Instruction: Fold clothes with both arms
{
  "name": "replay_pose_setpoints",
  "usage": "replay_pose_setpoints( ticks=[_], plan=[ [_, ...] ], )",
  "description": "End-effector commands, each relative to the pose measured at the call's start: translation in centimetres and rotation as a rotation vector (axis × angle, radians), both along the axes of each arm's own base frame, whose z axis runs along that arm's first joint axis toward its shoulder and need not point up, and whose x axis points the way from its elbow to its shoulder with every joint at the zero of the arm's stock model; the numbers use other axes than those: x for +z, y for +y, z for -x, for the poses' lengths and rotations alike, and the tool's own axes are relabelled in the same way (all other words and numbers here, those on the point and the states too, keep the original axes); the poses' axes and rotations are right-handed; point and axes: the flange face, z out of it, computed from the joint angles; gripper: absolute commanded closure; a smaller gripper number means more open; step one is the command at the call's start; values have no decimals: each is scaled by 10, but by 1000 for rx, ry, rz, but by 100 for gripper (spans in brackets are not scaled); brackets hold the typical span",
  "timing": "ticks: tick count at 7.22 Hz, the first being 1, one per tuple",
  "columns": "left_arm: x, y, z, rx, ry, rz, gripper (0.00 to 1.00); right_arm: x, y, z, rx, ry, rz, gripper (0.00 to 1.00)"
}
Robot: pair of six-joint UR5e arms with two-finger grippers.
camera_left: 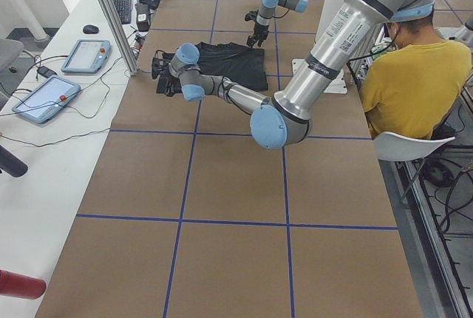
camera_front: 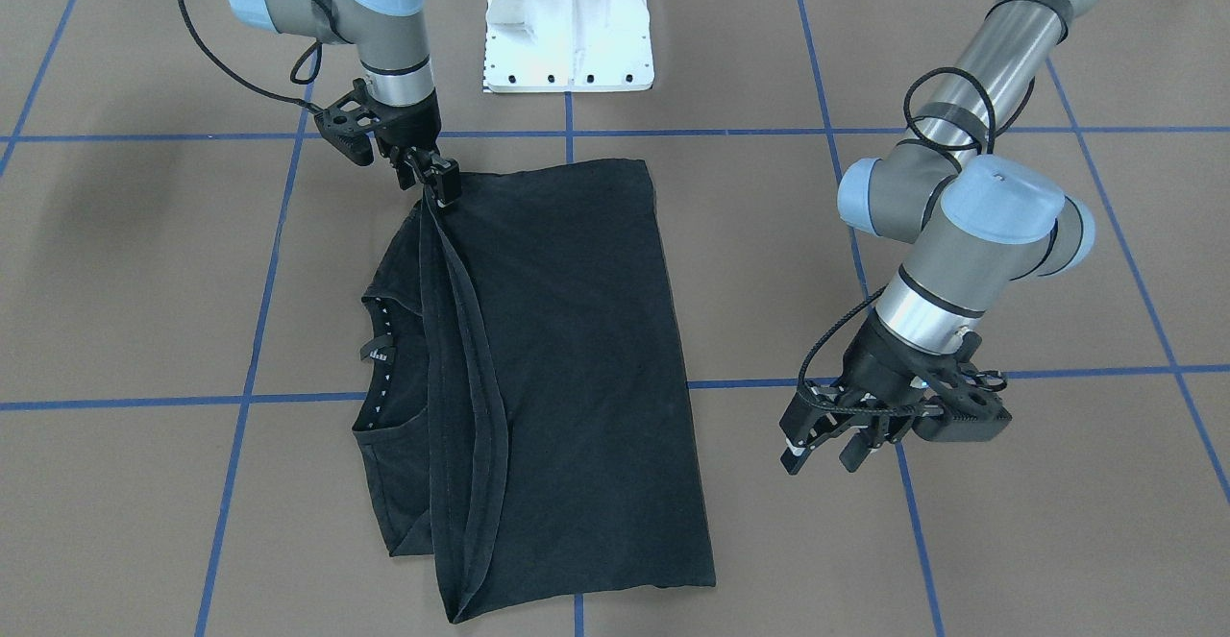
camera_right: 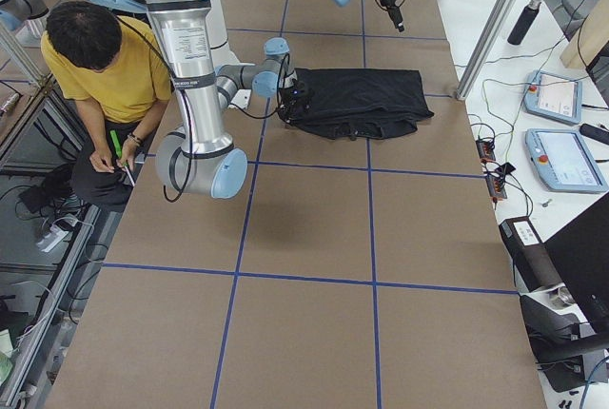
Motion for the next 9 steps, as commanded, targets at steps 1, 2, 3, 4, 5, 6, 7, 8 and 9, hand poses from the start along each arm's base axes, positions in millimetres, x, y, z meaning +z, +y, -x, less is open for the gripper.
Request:
replay_pose_setpoints(
  ticks=[1, 2, 3, 4, 5, 6, 7, 8, 9],
  plan=[
    [0, 0, 0, 0, -1, 1, 19, 6, 0, 6, -4, 14, 6, 21],
    [0, 0, 0, 0, 0, 0, 19, 7, 0, 6, -7, 16, 2, 22],
    [0, 0, 0, -1, 0, 0, 19, 5, -1, 6, -6, 12, 0, 25],
    [0, 0, 0, 0, 0, 0, 19, 5, -2, 7, -6, 14, -1, 30],
    [2, 0, 0, -1, -2, 2, 19, 5, -2, 7, -7, 14, 0, 40],
    [5, 1, 0, 0, -4, 5, 19, 5, -2, 7, -7, 14, 0, 52],
    [5, 1, 1, -1, -4, 5, 19, 6, -2, 7, -7, 15, 3, 69],
    [5, 1, 1, -1, -4, 5, 19, 5, -3, 7, -4, 13, 3, 80],
    [5, 1, 1, -1, -4, 5, 19, 3, -3, 6, -7, 9, 5, 100]
  ],
)
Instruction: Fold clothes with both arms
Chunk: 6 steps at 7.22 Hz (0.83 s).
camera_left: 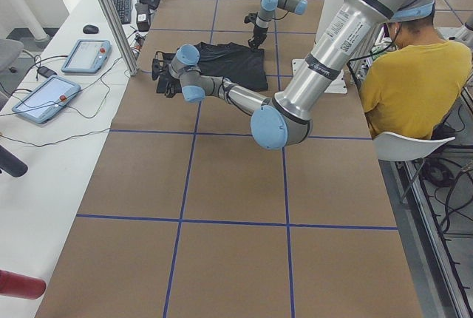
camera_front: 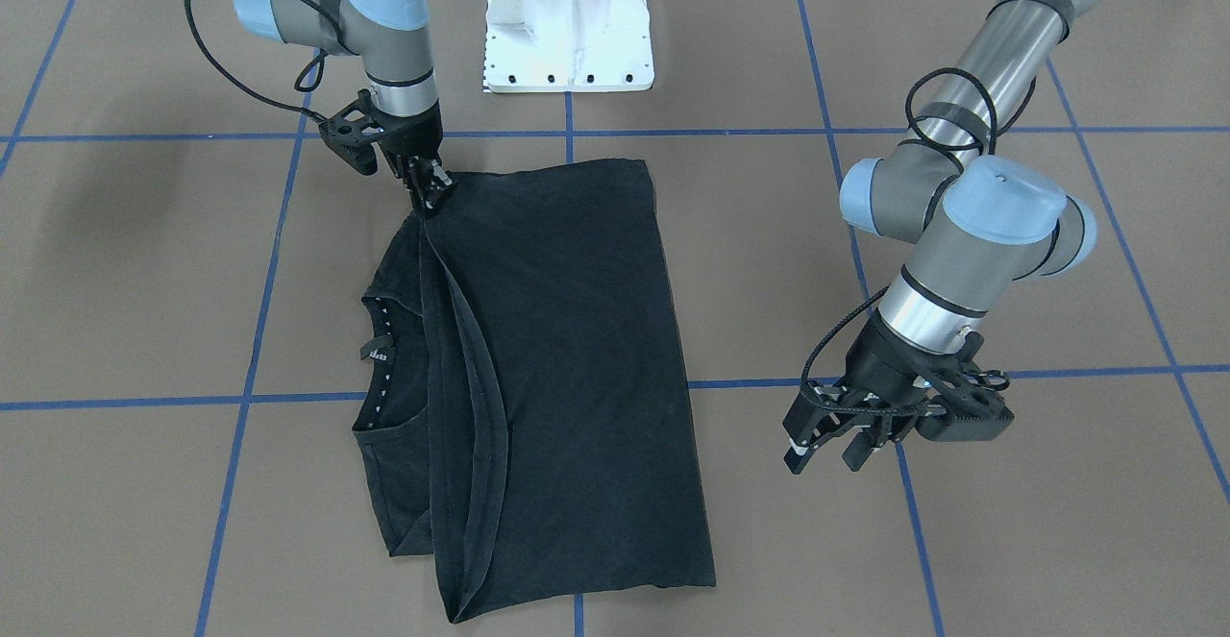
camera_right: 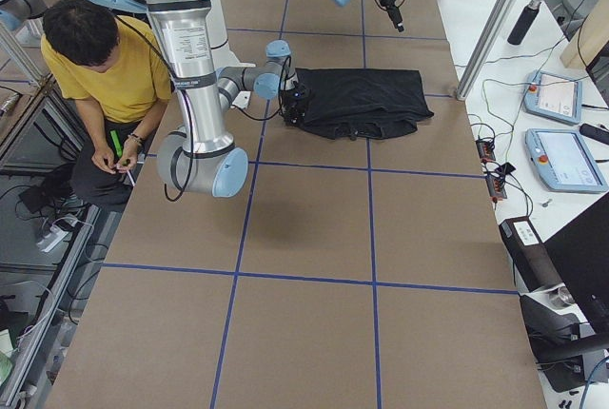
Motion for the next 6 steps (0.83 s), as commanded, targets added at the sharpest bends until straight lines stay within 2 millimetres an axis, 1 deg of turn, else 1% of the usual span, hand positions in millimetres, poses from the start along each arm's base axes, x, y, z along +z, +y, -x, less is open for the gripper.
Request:
replay_pose_setpoints(
  ticks=[1, 2, 3, 4, 5, 6],
  plan=[
    [0, 0, 0, 1, 0, 1, 19, -2, 0, -1, -6, -4, -1, 100],
    [-2, 1, 0, 1, 3, -3, 19, -6, 0, -4, -6, -14, -4, 100],
    [-5, 2, 2, 1, 8, -8, 19, -16, 2, -11, -9, -38, -7, 100],
    [-7, 11, 8, 0, 18, -16, 19, -23, 6, -19, -20, -56, 1, 100],
    [0, 37, 23, -15, 68, 25, 20, -28, 7, -24, -20, -68, -3, 100],
    [0, 65, 40, -12, 138, 83, 20, -22, 9, -29, -20, -62, 2, 100]
  ],
)
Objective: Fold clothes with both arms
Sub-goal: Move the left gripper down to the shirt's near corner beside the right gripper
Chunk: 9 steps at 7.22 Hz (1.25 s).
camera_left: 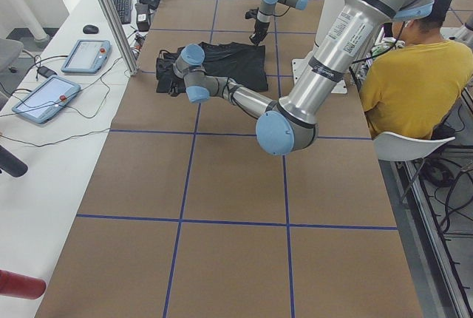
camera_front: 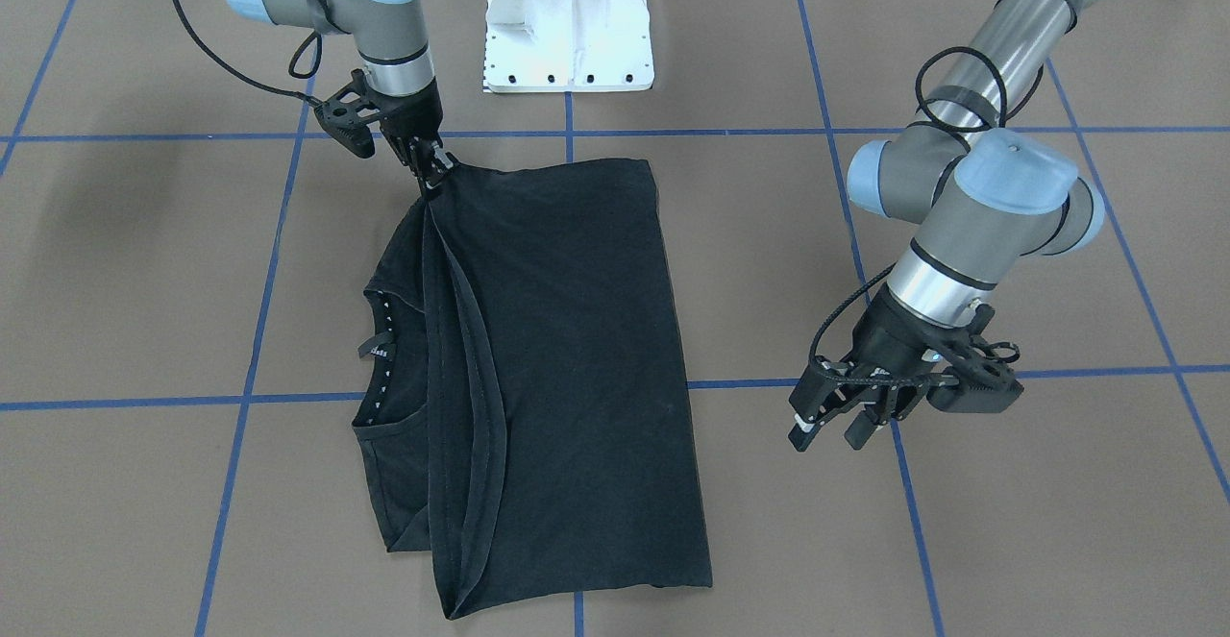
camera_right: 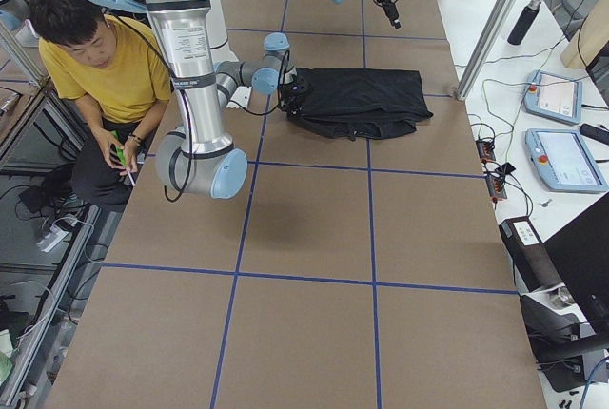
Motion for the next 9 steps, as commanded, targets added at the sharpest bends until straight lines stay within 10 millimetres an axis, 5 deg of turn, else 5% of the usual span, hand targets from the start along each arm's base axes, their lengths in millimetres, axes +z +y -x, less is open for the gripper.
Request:
replay_pose_setpoints(
  ticks=[1, 3, 4, 5, 9],
  plan=[
    [-11, 69, 26, 4, 159, 112, 20, 0, 10, -21, -13, -16, 11, 100],
    [-19, 168, 6, 59, 282, 233, 20, 0, 18, -37, -30, -30, 24, 100],
    [-28, 228, -19, 55, 336, 283, 20, 0, 20, -36, -33, -31, 25, 100],
    [-35, 267, -52, 51, 371, 338, 20, -1, 21, -37, -34, -33, 26, 100],
    [-23, 367, -148, 160, 195, 455, 24, -1, 21, -38, -39, -36, 29, 100]
  ],
)
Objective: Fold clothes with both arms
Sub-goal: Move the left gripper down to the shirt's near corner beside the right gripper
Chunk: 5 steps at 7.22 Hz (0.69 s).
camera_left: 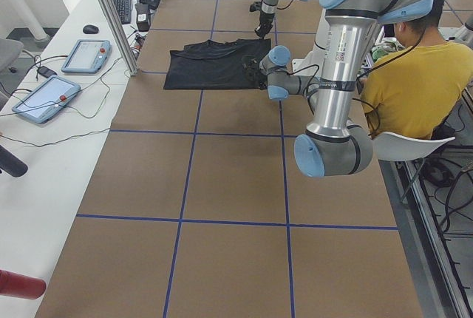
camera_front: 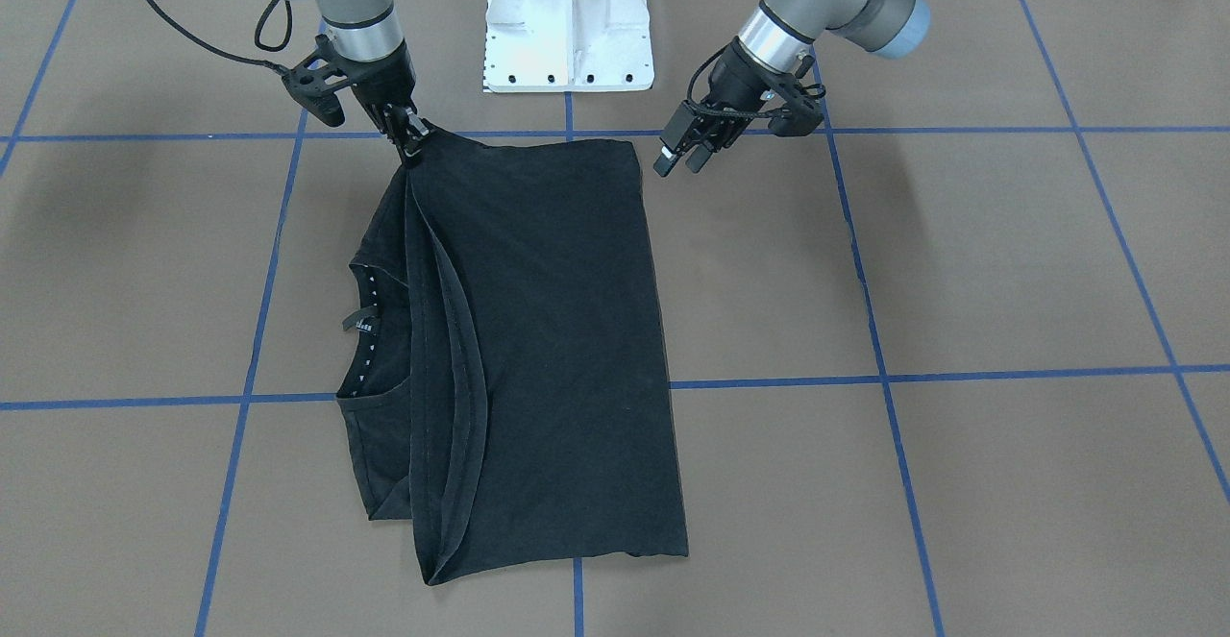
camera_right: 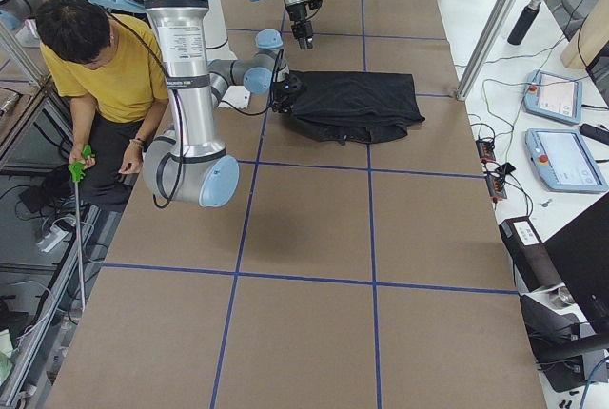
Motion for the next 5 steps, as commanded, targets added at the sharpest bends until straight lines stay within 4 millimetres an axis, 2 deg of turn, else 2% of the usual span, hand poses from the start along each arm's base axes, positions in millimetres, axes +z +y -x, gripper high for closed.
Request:
replay_pose_setpoints(
  ticks=[1, 2, 3, 5],
  plan=[
    [2, 52, -35, 83, -31, 58, 26, -2, 1, 0, -2, -4, 1, 100],
    [5, 66, -47, 110, -40, 61, 28, -4, 2, -1, -10, -11, 7, 100],
    [9, 66, -51, 112, -49, 63, 29, -5, 2, -2, -11, -13, 7, 100],
    [2, 65, -61, 112, -42, 61, 31, -4, 2, -2, -13, -11, 6, 100]
  ],
)
